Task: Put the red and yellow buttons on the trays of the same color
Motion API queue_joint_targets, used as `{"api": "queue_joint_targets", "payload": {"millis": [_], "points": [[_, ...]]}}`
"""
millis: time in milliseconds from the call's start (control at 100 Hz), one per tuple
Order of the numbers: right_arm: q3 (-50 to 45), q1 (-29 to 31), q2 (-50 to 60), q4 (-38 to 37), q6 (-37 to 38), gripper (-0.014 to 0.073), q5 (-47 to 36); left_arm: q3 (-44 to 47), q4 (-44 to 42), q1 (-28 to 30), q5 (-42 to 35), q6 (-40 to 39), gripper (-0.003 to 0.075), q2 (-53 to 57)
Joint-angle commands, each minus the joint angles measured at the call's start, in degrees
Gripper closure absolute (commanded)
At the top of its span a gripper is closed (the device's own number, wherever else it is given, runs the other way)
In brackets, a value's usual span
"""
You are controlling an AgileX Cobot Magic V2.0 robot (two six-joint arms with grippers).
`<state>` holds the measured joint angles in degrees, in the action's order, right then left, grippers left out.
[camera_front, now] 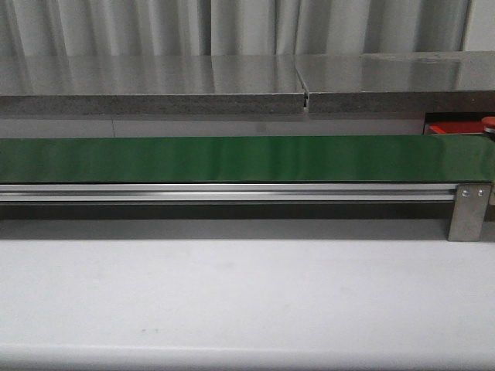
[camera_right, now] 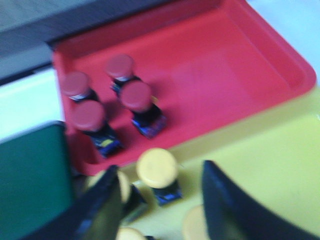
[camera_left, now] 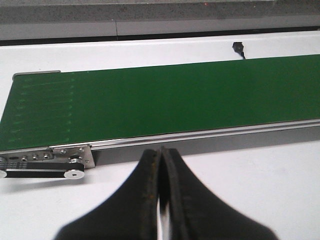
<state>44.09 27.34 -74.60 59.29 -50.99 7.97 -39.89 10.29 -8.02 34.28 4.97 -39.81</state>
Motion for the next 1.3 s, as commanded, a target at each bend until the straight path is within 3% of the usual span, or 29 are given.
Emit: {"api": "queue_joint_targets", "payload": {"millis": [0, 110, 390, 650, 1030, 1290], "points": [[1.6, -2.0, 4.5, -1.1, -0.9, 0.0448, -0.1, -1.7, 0.9, -0.4, -4.0, 0.0, 0.0741, 0.2], [1.6, -5.9, 6.7, -1.6, -0.9, 0.0719, 2.4, -1.7, 0.9, -0.4, -4.0, 0.0, 0.0741, 0.2], [1.6, -15.7, 7.5, -1.6, -0.9, 0.0711, 2.8, -1.7, 0.9, -0.4, -4.0, 0.0, 0.0741, 0.2], [1.4, -21.3, 12.9, -1.6, -0.9, 0.0711, 0.4, -1.7, 0.9, -0.4, -4.0, 0.0, 0.0741, 0.2], [0.4, -22.1, 22.6, -7.0, -0.9, 0.0711, -5.7, -1.7, 0.9, -0.4, -4.0, 0.0, 0.0741, 0.2], [-6.2, -22.1, 30.1, -6.9, -0.9, 0.0710, -9.1, -1.7, 0.9, -0.4, -4.0, 0.0, 0.0741, 0.2]]}}
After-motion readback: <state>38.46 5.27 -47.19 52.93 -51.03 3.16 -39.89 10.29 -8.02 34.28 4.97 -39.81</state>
